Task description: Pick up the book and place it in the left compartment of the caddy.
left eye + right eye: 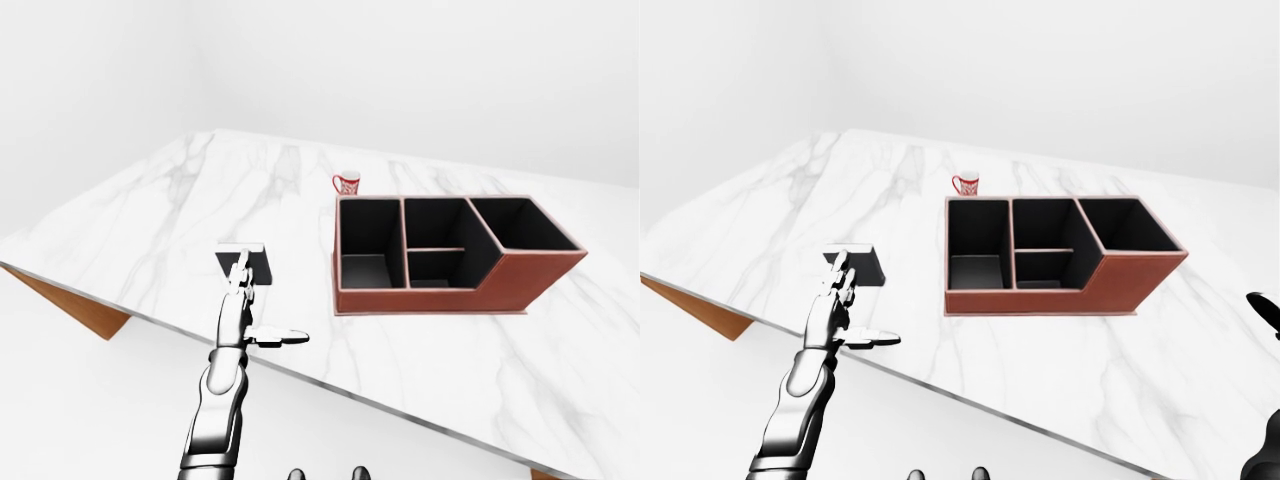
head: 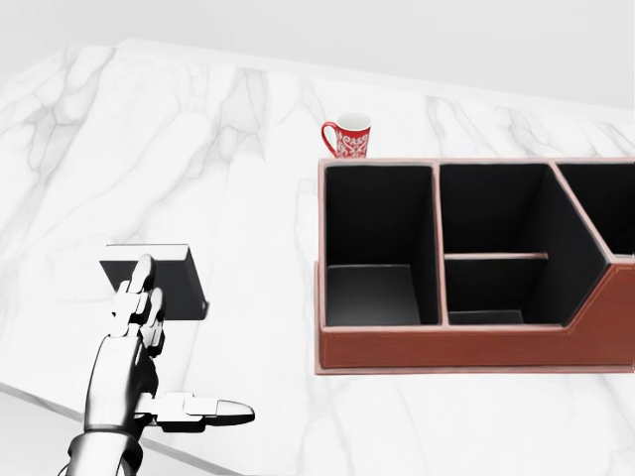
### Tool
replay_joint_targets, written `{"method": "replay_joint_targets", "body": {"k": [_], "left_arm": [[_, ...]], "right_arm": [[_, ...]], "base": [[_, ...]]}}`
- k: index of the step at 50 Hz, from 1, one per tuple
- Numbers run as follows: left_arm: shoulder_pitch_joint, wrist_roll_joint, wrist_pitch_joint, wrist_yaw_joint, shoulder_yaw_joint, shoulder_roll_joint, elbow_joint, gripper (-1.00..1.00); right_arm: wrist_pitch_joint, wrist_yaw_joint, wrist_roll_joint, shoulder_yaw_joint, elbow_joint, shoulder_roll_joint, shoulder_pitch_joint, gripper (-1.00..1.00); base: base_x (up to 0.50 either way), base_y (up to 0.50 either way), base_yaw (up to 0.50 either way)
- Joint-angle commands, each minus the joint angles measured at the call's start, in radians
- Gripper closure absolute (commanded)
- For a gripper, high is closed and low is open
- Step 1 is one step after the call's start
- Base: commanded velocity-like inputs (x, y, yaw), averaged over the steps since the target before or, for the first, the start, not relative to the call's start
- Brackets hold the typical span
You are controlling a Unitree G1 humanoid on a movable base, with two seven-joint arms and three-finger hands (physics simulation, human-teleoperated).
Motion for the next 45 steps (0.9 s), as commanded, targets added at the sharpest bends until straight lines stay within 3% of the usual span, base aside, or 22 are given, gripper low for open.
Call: {"method": "replay_joint_targets", "body": {"k": [1,14,15,16,21,35,44,45], "left_arm": [[-0.001,0.000,-0.002,0.001,0.001,0.000,0.003,-1.00],[0.001,-0.003,-0.010,0.005,0.002,-0.001,0.008,-1.00],[-0.002,-0.010,-0.039,-0.001,0.004,0.000,0.022,-1.00],[-0.002,-0.001,-0.025,0.009,0.004,0.000,0.019,-1.00],[0.001,-0.004,-0.016,0.007,0.001,-0.002,0.006,-1.00],[-0.006,-0.008,-0.031,0.007,0.005,0.001,0.029,-1.00],[-0.001,-0.010,-0.011,0.008,0.005,0.000,0.003,-1.00],[-0.002,-0.013,-0.020,0.006,0.006,0.000,0.009,-1.00]], "right_arm": [[0.000,0.000,0.002,-0.001,-0.003,0.000,0.000,-1.00],[0.000,0.003,0.000,0.000,-0.001,0.005,0.003,-1.00],[0.000,0.002,0.000,0.001,-0.001,0.005,0.002,-1.00],[0.000,0.003,-0.001,0.001,0.000,0.005,0.002,-1.00],[0.000,0.000,0.006,-0.004,-0.005,0.005,0.006,-1.00],[0.000,0.002,0.003,0.003,0.004,0.006,0.004,-1.00],[0.000,-0.004,0.013,-0.002,-0.009,0.003,0.004,-1.00],[0.000,-0.006,0.021,-0.006,-0.017,0.003,0.005,-1.00]], "base": [[0.23,0.09,0.00],[0.21,0.08,0.00],[0.18,0.07,0.00],[0.19,0.07,0.00],[0.18,0.07,0.00],[0.17,0.06,0.00],[0.12,0.05,0.00],[0.10,0.04,0.00]]}}
